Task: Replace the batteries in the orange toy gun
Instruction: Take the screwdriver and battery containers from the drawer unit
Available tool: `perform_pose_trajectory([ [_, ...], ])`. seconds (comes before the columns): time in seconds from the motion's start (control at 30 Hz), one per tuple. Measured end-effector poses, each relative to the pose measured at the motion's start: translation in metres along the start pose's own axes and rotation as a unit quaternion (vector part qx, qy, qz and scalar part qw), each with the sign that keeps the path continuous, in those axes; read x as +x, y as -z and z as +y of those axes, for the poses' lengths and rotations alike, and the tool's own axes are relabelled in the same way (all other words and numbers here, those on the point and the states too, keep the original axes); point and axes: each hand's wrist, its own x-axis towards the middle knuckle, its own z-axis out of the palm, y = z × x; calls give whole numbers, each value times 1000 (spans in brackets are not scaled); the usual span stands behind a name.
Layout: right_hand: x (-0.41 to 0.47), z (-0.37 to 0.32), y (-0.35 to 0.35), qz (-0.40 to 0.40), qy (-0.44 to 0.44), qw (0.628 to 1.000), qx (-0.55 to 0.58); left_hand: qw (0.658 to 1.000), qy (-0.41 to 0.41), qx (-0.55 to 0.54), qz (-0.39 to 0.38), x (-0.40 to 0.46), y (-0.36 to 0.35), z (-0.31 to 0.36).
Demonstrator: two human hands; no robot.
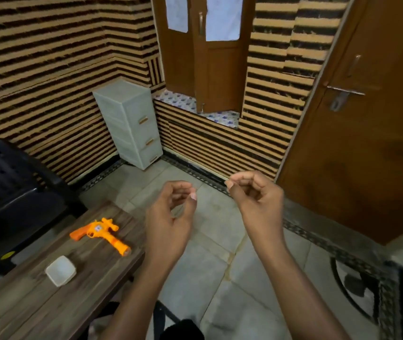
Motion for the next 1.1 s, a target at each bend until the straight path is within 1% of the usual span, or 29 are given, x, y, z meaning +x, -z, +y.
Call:
perform_pose_trajectory([
  [0.1, 71, 29, -35, -34, -2, 999, 6, 999, 8, 2, 33, 62, -18, -32],
  [0.23, 165, 57, -96, -57, 4, 998, 9, 998, 6, 8, 63, 156, -29, -81],
  [0.4, 276, 74, -173, -101, 6, 995, 10, 997, -7, 36, 65, 286, -29, -117],
  [0.57, 389, 88, -247, -109, 12, 993, 30, 996, 5, 38, 75, 417, -25, -139],
  [0.7, 468, 106, -303, -125, 3, 991, 54, 996, 4, 44, 83, 505, -31, -162],
  [0.8, 517, 125, -340, -139, 0, 988, 61, 993, -7, 70, 91, 557, -35, -184],
  [1.0, 645, 172, -425, -184, 4, 980, 77, 985, 24, 103, 138, 680, -56, -235],
  [1.1, 711, 186, -463, -233, 3, 970, 69, 978, 42, 119, 164, 741, -64, -252],
])
